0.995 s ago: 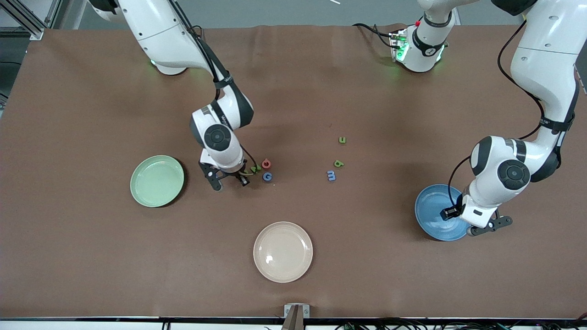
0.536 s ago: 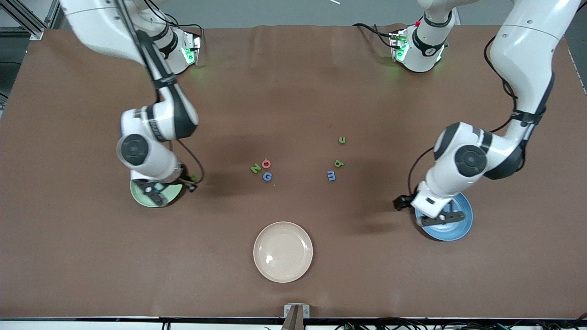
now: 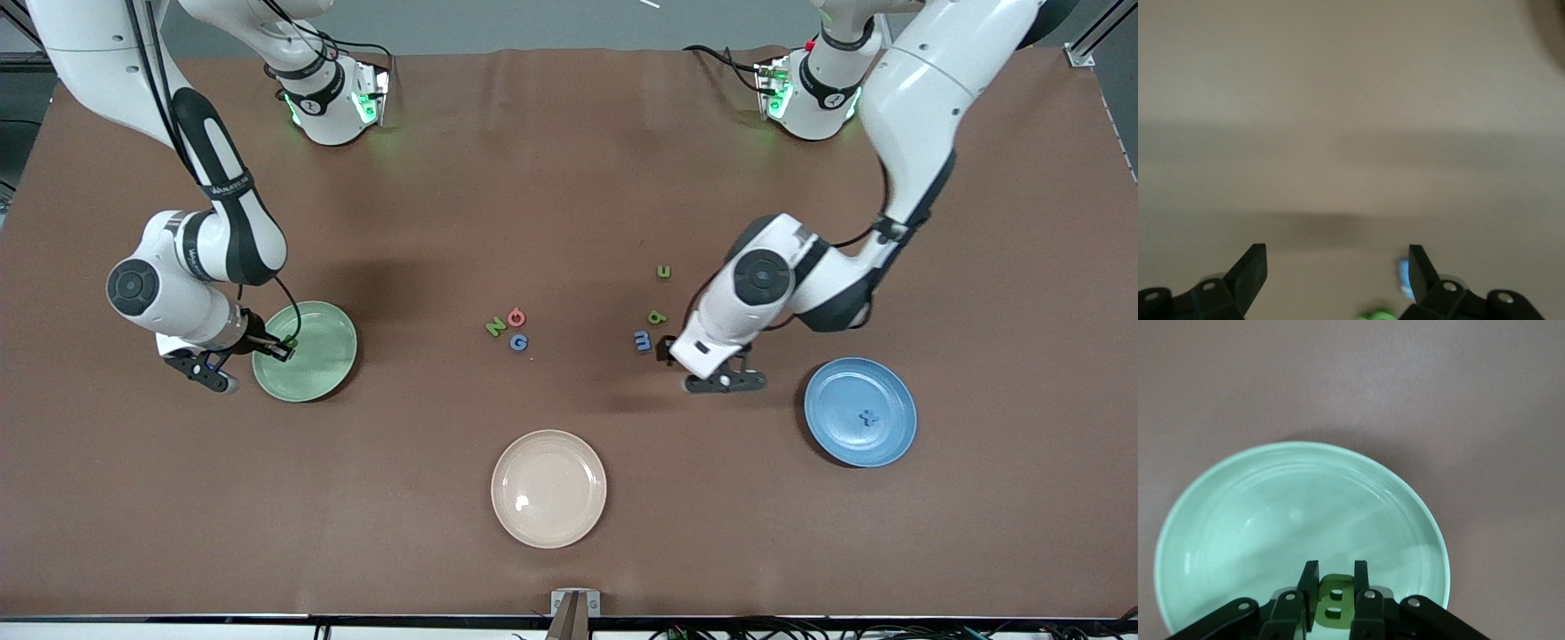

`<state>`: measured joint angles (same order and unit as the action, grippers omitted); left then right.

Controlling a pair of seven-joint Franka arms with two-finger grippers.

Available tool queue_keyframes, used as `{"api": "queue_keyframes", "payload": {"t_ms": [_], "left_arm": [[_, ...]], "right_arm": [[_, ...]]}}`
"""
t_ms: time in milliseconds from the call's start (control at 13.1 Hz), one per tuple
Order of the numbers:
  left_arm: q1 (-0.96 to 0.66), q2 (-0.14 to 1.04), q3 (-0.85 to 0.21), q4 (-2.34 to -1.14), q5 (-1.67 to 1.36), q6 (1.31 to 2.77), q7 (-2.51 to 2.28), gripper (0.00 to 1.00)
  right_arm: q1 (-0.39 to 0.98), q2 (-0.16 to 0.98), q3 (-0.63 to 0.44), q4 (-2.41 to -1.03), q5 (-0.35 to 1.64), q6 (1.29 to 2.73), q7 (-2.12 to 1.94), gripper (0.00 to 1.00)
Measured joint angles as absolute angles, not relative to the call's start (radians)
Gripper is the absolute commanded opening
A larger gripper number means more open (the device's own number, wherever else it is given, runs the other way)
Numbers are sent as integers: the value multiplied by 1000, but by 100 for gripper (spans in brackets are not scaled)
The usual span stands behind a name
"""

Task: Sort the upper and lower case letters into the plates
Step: 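Grasp the blue e with the left gripper while the right gripper returns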

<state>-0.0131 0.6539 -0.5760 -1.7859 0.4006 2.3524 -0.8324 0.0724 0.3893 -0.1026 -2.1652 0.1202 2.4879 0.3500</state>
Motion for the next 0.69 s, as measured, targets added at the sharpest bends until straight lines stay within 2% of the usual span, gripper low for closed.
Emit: {"api": "queue_keyframes", "payload": {"t_ms": [230, 306, 383, 459, 536, 689], "left_arm": [[-74, 692, -571, -1784, 410, 2389, -934, 74], [-82, 706, -568, -1784, 411, 2405, -953, 71], [-92, 719, -560, -1783, 411, 2413, -966, 67], [-110, 728, -542, -1783, 411, 2418, -974, 66], [-134, 736, -519, -1782, 411, 2423, -990, 64], [-163, 746, -502, -1780, 411, 2426, -1025, 58]], "right_arm": [[73, 399, -94, -2185, 140, 2498, 325, 3], [74, 403, -90, -2187, 140, 2496, 324, 7], [76, 406, -87, -2190, 140, 2496, 323, 24], [79, 407, -84, -2193, 140, 2496, 323, 64], [81, 407, -82, -2194, 140, 2496, 323, 99], [82, 407, -82, -2195, 140, 2496, 322, 100]]}}
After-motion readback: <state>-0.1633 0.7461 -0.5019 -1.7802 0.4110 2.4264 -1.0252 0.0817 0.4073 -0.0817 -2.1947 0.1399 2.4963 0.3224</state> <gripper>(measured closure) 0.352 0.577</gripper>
